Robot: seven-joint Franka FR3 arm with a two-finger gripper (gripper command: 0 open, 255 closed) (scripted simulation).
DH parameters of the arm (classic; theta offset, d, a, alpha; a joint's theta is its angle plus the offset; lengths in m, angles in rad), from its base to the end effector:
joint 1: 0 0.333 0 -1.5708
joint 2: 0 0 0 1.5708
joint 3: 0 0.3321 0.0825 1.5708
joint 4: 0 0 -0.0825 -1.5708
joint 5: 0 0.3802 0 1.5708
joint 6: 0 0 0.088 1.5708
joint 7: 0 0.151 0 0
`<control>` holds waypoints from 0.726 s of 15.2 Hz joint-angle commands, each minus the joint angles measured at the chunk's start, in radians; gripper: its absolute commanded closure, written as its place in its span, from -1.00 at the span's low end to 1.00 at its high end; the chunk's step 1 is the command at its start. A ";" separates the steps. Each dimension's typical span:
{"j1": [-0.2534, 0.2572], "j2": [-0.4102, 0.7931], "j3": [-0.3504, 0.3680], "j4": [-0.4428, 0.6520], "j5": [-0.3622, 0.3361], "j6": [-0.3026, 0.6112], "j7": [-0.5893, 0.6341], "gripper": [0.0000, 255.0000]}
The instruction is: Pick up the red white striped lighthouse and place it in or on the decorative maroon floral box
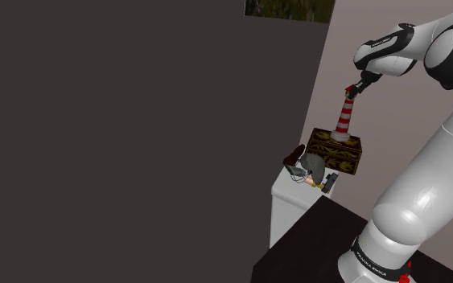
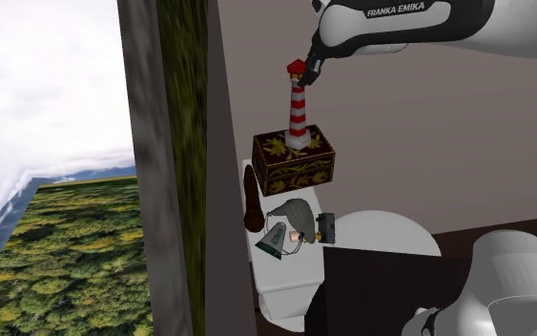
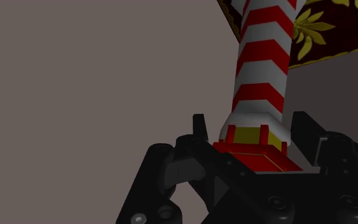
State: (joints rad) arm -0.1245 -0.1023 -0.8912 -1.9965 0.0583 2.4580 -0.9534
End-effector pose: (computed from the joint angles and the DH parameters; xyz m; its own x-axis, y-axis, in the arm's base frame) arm 0.3046 -0.5144 0.5257 0.9175 -0.0373 0.3959 -0.1787 -0.9281 0.3268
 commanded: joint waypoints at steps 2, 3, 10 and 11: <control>0.000 0.001 0.000 -0.002 -0.001 0.001 0.000 -1.00; 0.000 0.000 0.000 -0.002 -0.001 0.001 0.000 -1.00; -0.035 -0.130 0.065 0.009 -0.148 -0.101 0.098 -1.00; -0.039 -0.129 0.068 0.009 -0.146 -0.101 0.097 -1.00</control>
State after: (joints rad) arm -0.1569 -0.2173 -0.8310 -1.9933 -0.0721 2.3739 -0.8649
